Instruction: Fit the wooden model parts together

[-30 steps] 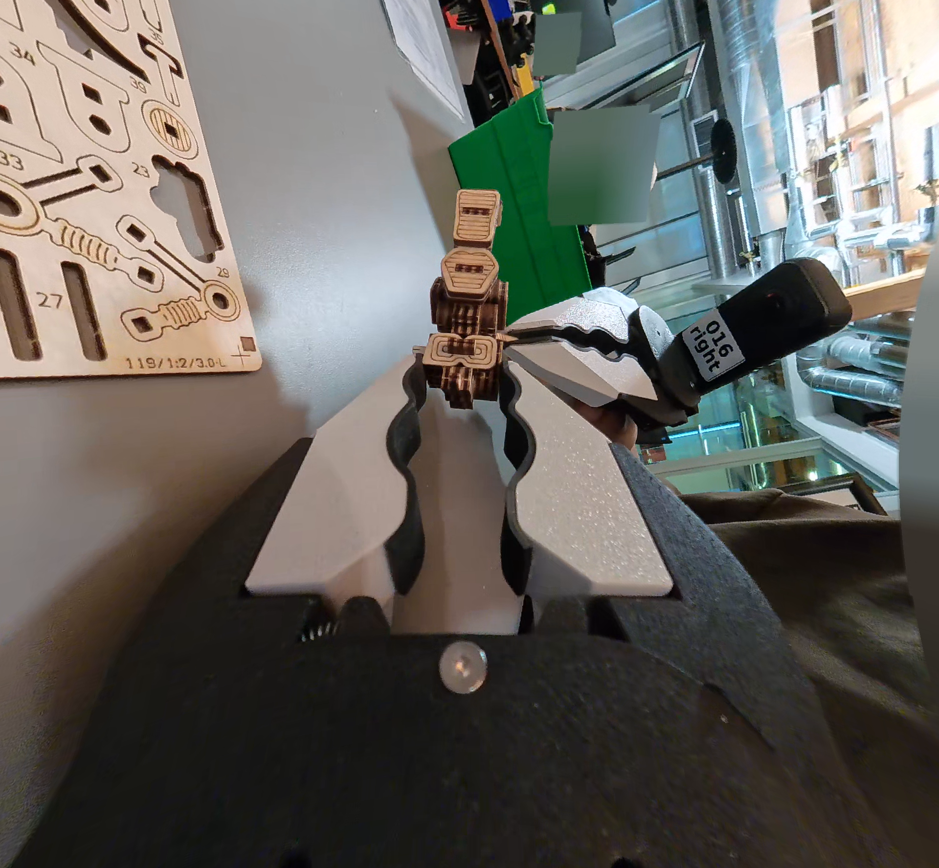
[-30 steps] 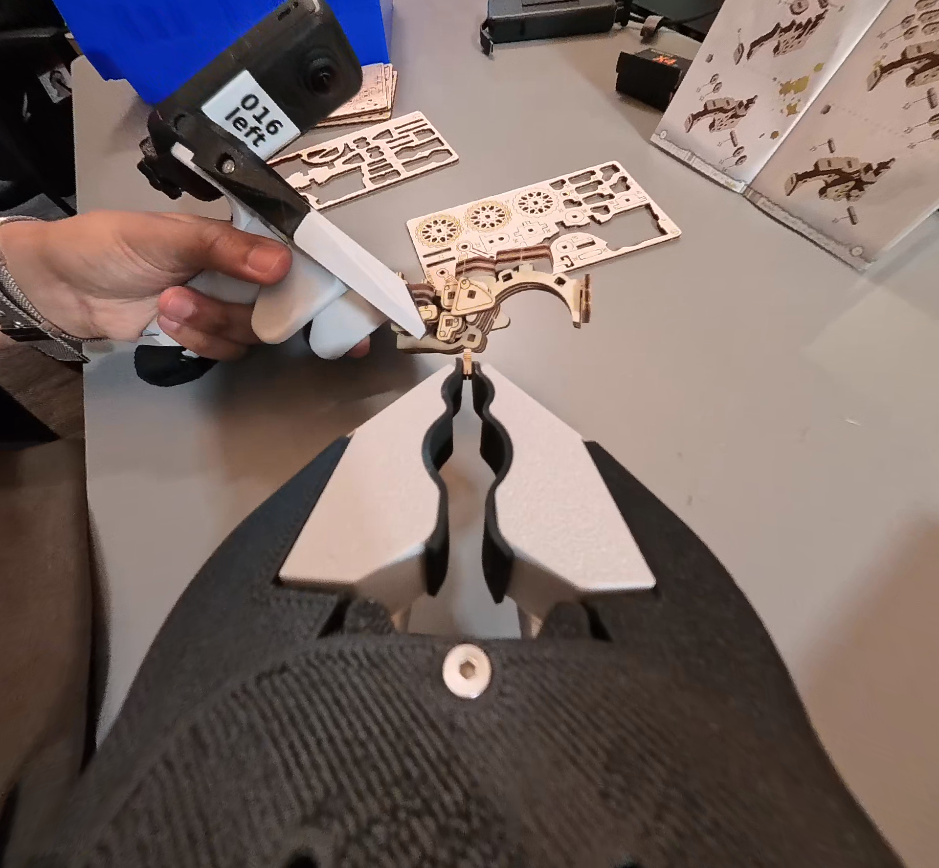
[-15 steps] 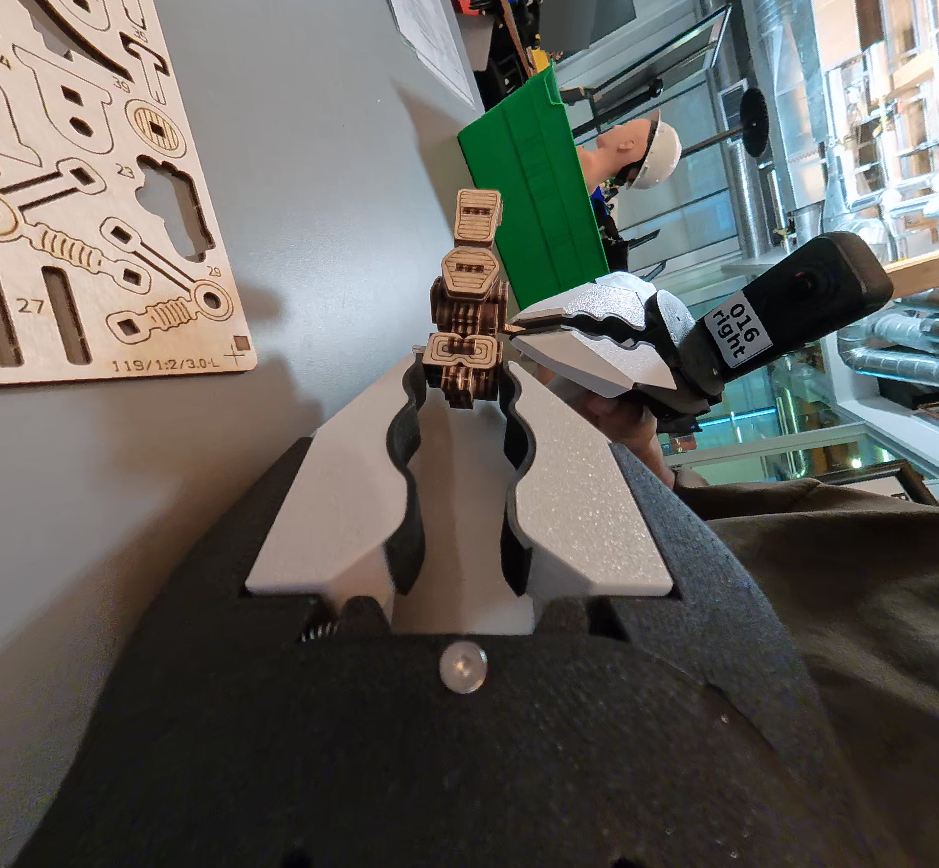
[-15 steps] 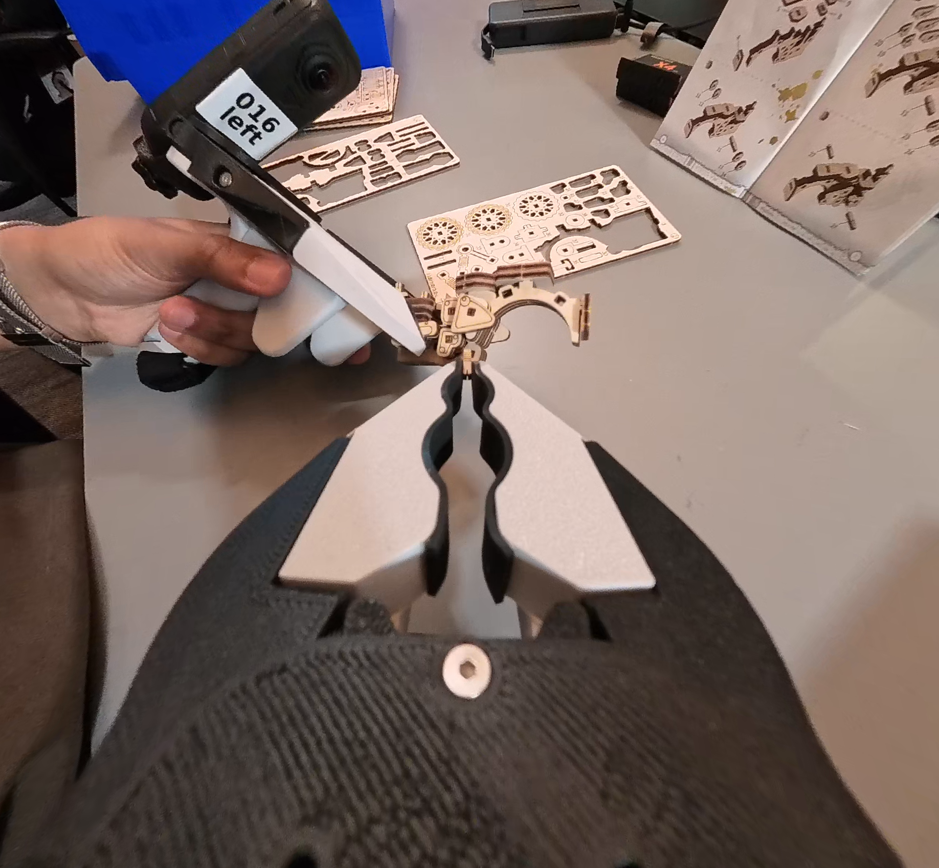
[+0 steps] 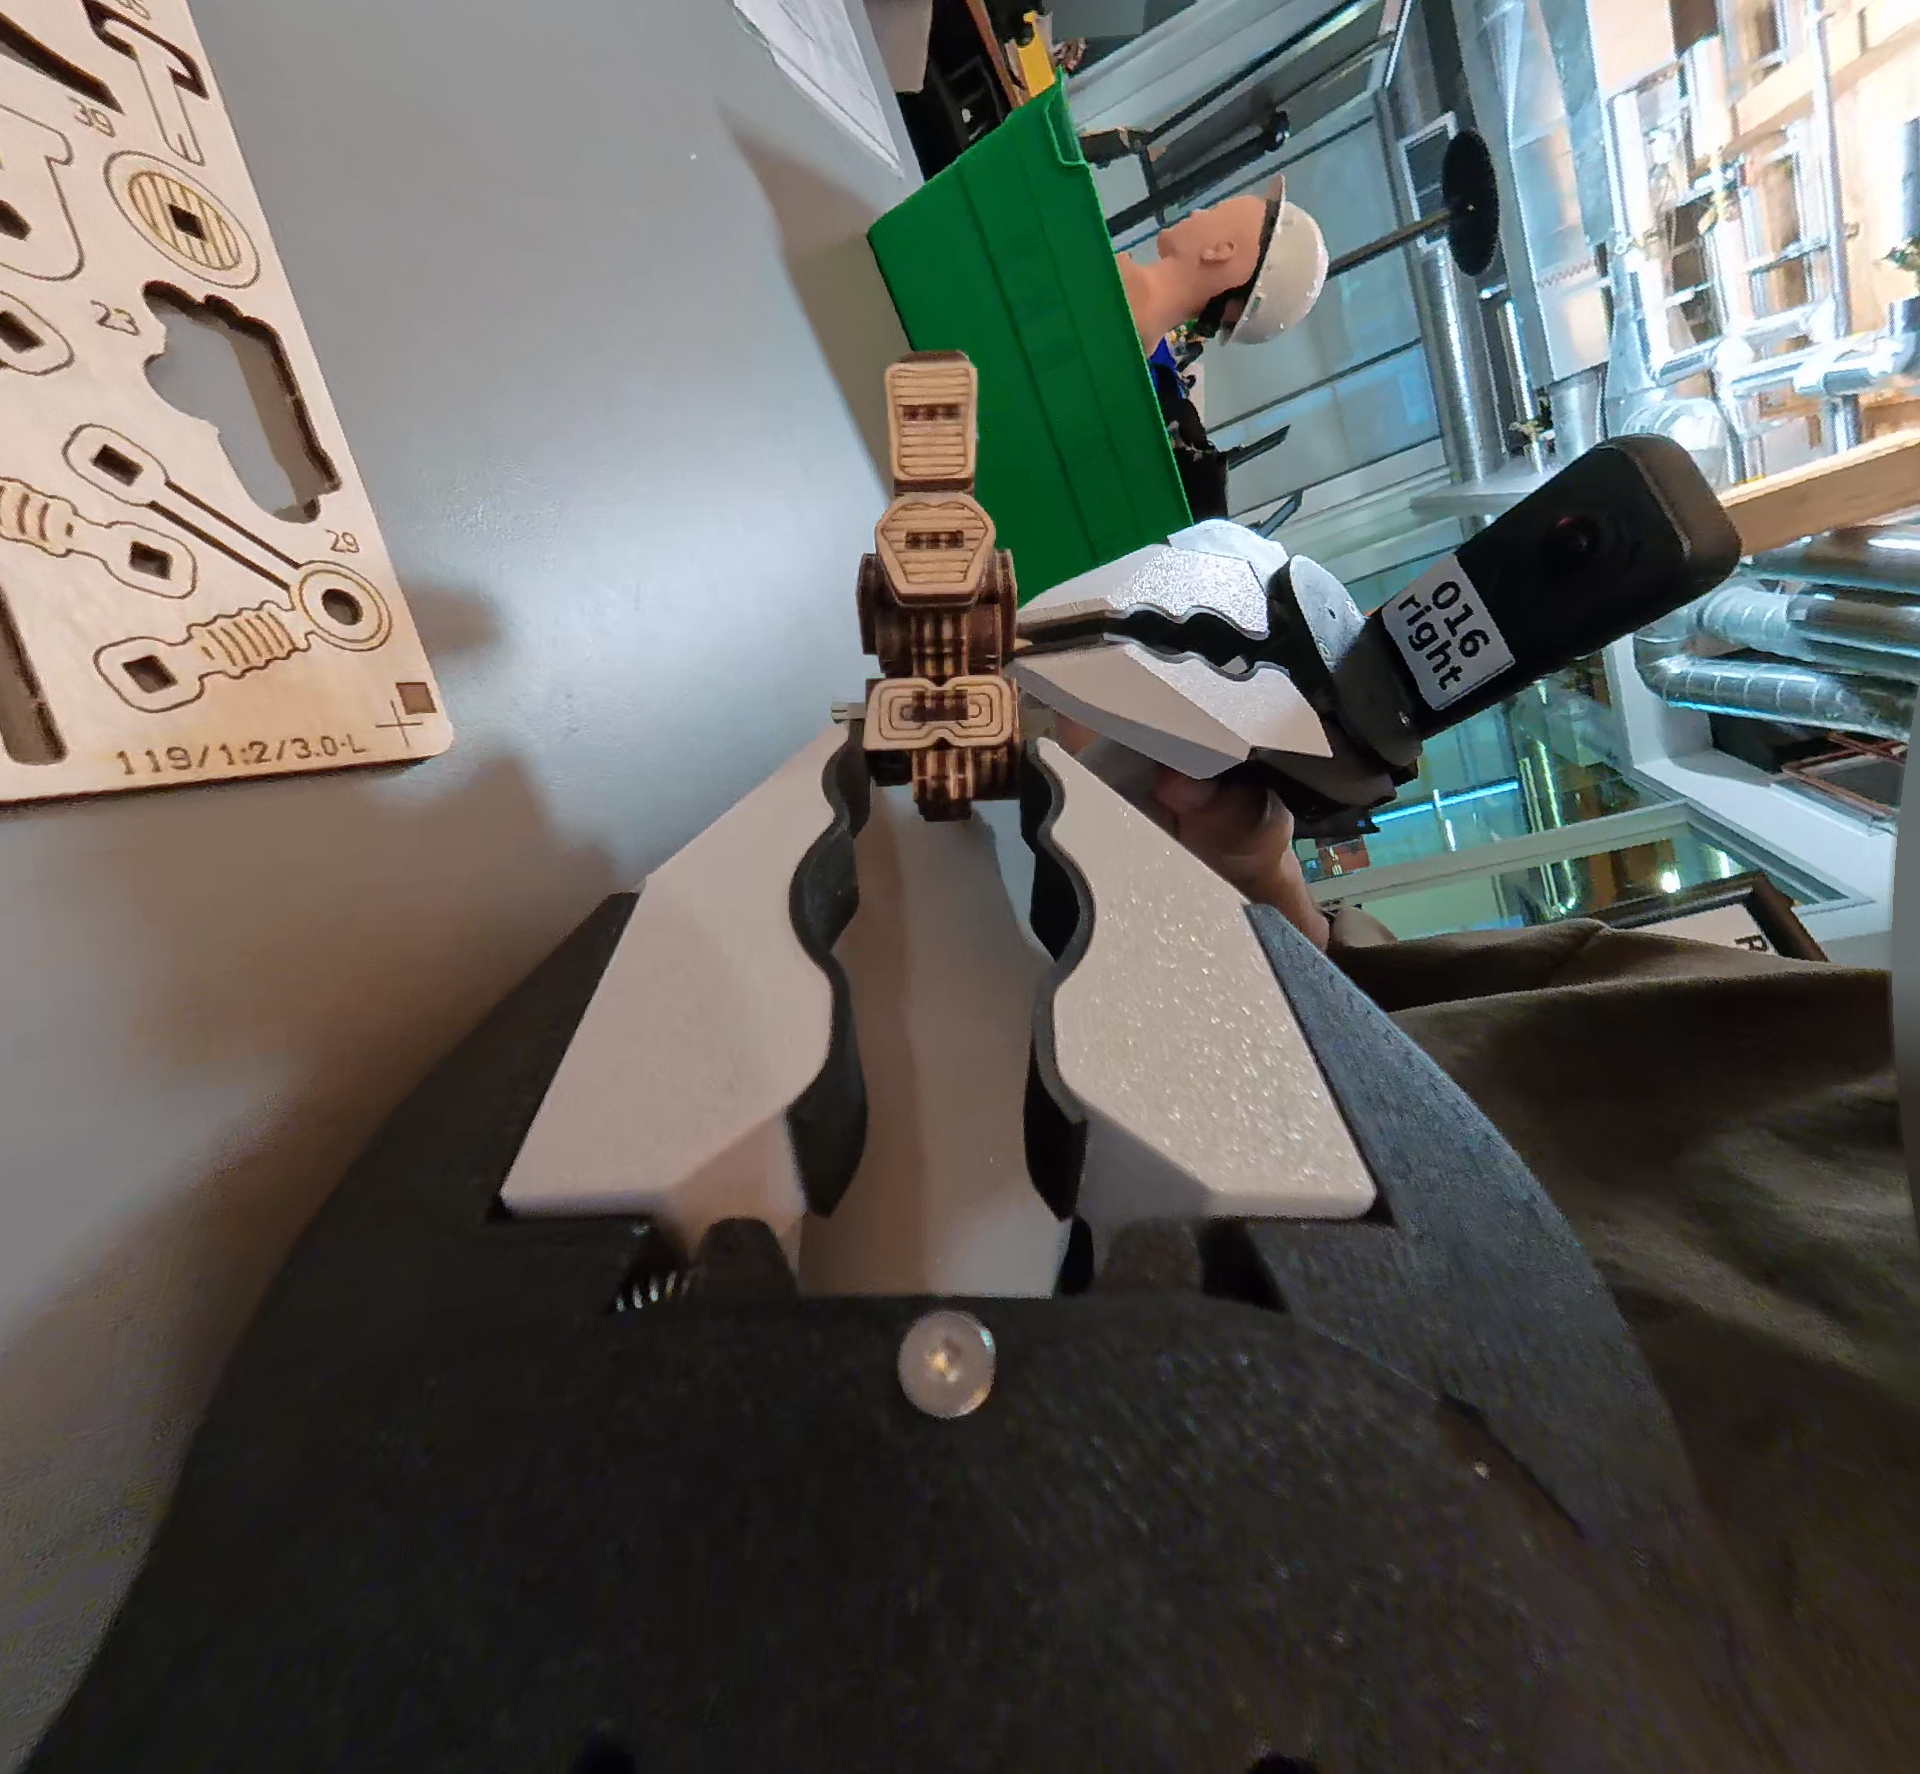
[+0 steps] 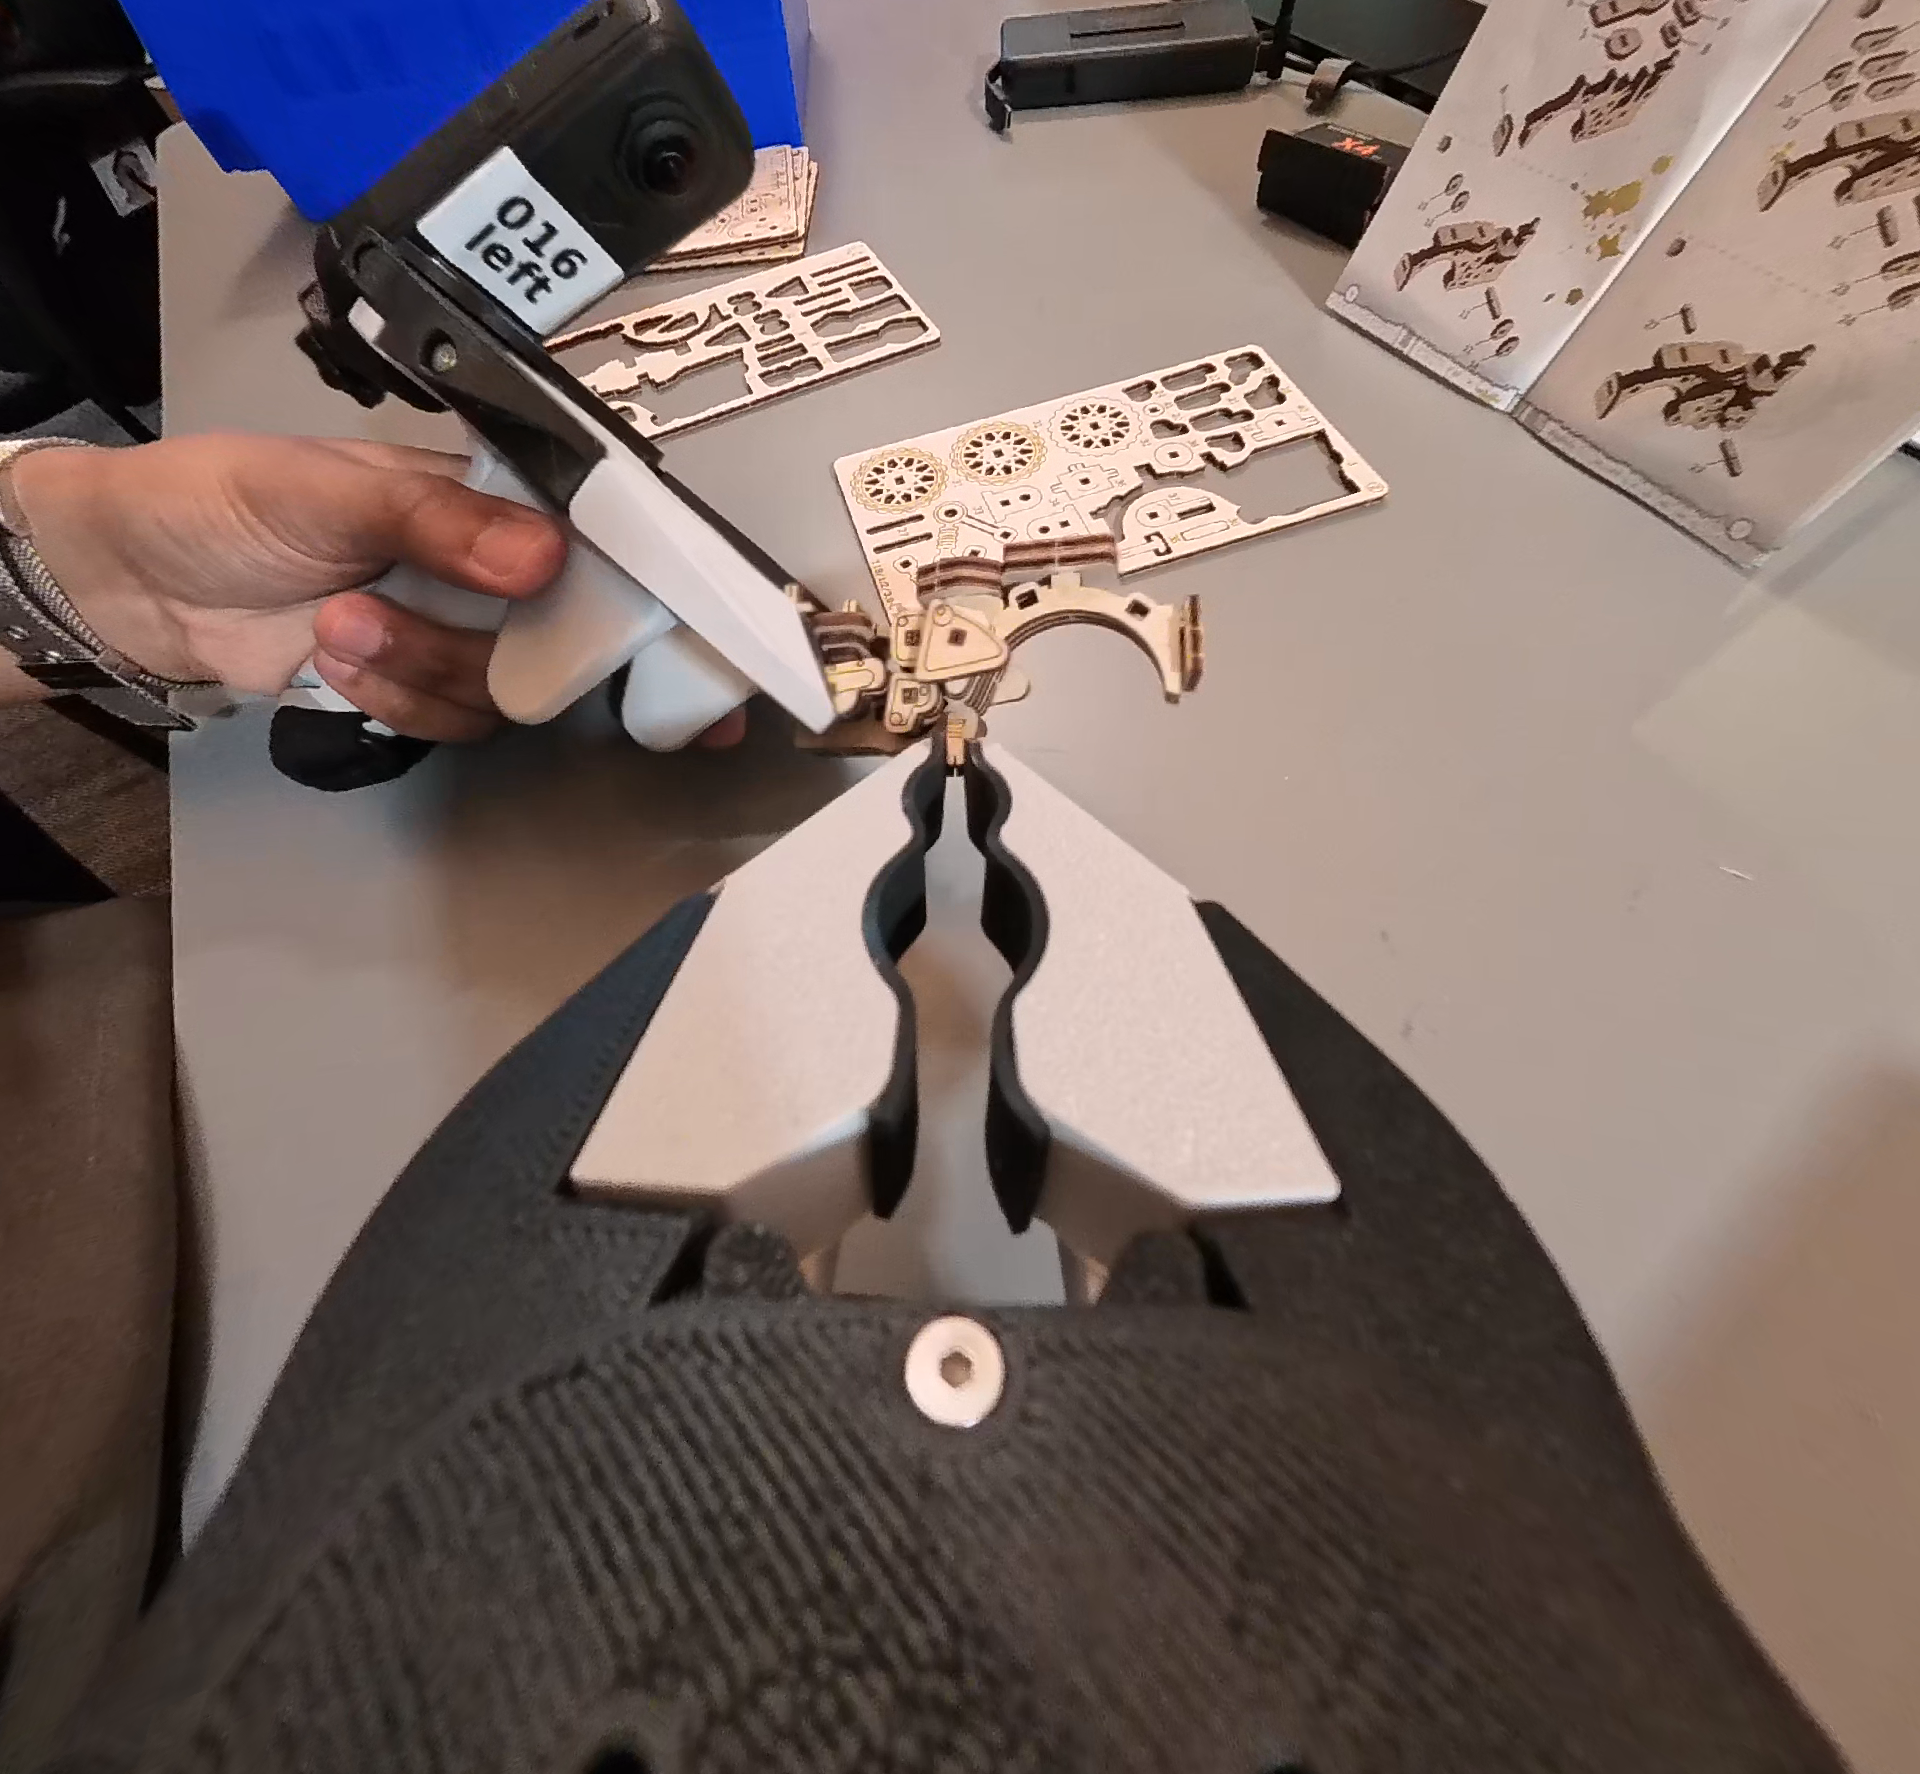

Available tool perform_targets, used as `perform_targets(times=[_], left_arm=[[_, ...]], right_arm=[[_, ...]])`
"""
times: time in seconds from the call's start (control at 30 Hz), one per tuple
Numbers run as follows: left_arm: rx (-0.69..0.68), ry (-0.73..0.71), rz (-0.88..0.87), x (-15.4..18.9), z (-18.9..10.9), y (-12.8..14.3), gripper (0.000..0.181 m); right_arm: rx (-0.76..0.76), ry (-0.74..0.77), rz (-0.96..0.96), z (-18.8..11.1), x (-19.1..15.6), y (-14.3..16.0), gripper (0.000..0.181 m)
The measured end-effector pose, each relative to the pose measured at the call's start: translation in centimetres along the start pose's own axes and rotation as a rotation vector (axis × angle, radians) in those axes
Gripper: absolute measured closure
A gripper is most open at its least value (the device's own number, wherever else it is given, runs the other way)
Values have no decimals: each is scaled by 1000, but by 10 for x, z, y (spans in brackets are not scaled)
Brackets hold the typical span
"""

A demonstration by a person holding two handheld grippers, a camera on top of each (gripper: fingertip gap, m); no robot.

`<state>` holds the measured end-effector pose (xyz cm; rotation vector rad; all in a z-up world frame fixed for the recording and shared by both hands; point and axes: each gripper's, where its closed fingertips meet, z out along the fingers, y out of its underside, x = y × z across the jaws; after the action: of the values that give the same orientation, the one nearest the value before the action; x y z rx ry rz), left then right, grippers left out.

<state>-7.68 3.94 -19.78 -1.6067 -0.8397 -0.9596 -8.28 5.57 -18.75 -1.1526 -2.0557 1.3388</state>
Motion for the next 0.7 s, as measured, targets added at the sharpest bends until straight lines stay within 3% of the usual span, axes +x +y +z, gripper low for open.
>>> perform_targets(times=[0.47, 0.6, 0.7], left_arm=[[21, -36, 50, -1, 1, -1, 156], [61, -160, 213, -5, -4, -10, 155], [88, -352, 493, -7, -11, -20, 155]], right_arm=[[27, 0, -19, -3, -1, -4, 181], [39, 7, -62, -5, -3, -7, 181], [61, 19, -118, -8, -5, -10, 181]])
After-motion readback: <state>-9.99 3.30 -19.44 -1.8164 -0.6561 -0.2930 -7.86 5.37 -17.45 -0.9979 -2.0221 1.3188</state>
